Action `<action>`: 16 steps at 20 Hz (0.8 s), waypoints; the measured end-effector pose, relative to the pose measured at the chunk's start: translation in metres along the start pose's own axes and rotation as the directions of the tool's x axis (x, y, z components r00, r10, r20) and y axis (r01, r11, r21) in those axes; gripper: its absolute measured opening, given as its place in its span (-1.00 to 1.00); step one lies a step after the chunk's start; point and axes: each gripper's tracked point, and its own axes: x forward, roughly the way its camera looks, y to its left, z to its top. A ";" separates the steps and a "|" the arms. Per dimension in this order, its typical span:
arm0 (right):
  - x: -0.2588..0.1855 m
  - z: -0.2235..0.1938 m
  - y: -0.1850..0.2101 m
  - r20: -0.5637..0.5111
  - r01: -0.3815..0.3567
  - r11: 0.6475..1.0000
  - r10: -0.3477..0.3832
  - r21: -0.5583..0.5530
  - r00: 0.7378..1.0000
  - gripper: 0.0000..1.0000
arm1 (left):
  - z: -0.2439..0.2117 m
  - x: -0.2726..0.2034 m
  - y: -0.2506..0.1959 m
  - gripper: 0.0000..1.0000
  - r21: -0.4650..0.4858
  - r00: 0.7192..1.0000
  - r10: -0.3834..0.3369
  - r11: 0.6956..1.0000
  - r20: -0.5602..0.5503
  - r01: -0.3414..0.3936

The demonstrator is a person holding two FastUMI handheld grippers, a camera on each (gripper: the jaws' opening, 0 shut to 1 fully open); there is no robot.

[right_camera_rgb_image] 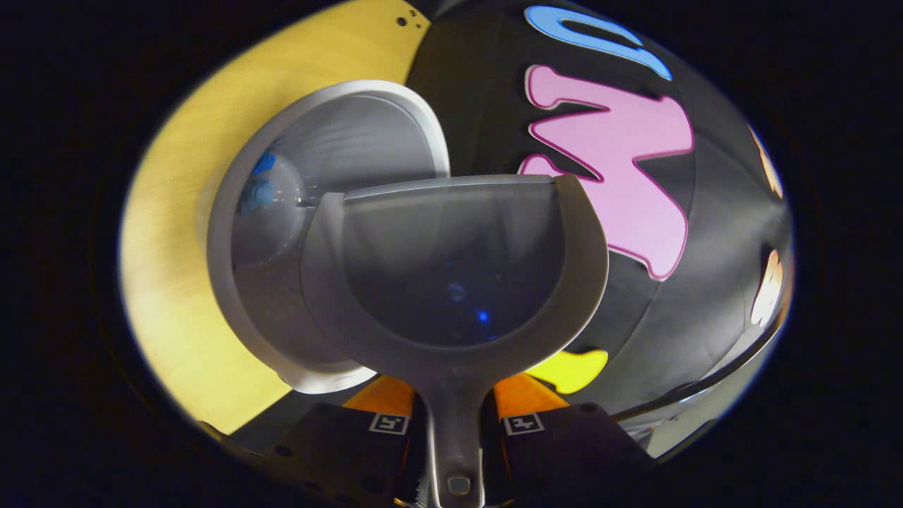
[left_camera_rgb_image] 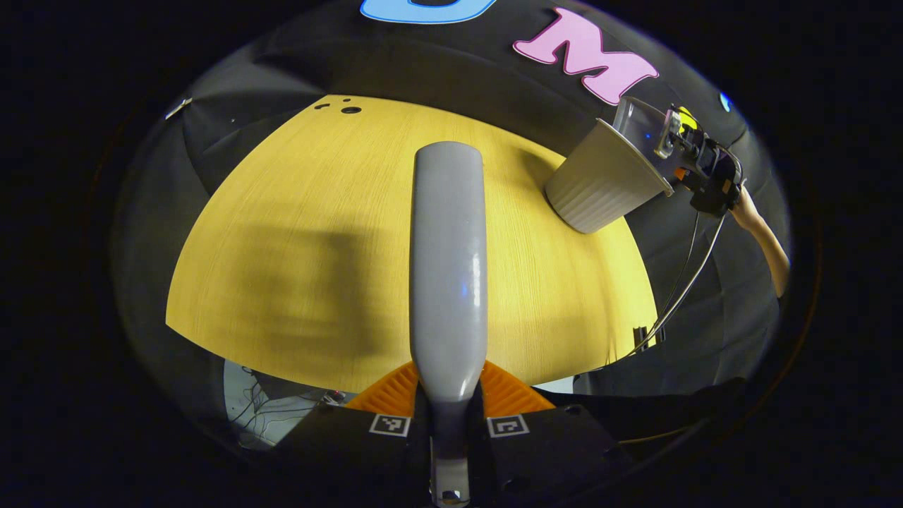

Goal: Pick up the small broom and dustpan from the desktop, sweep the trash into the dustpan with the broom, and then empty the trash into the garbage bin.

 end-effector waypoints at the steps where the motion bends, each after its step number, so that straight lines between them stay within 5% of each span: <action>1: -0.001 -0.006 -0.004 -0.020 -0.015 0.998 0.016 0.059 1.000 -0.24 | 0.001 -0.002 -0.001 -0.49 0.008 1.000 0.006 1.000 0.005 -0.006; 5: -0.018 -0.023 -0.005 -0.072 -0.088 0.941 0.118 0.327 0.990 -0.33 | 0.008 -0.003 0.001 -0.49 0.036 0.999 0.030 0.999 0.038 -0.032; 11: -0.056 -0.033 0.000 -0.044 -0.161 0.761 0.242 0.629 0.969 -0.33 | 0.030 0.008 0.026 -0.49 0.108 0.989 0.112 0.987 0.092 -0.122; 13: -0.077 -0.034 0.006 -0.030 -0.177 0.666 0.287 0.724 0.957 -0.24 | 0.033 0.012 0.027 -0.49 0.106 0.990 0.111 0.987 0.093 -0.120; 16: -0.102 -0.025 0.006 0.044 -0.215 0.468 0.350 0.857 0.936 -0.33 | 0.038 0.020 0.039 -0.49 0.091 0.990 0.111 0.989 0.092 -0.119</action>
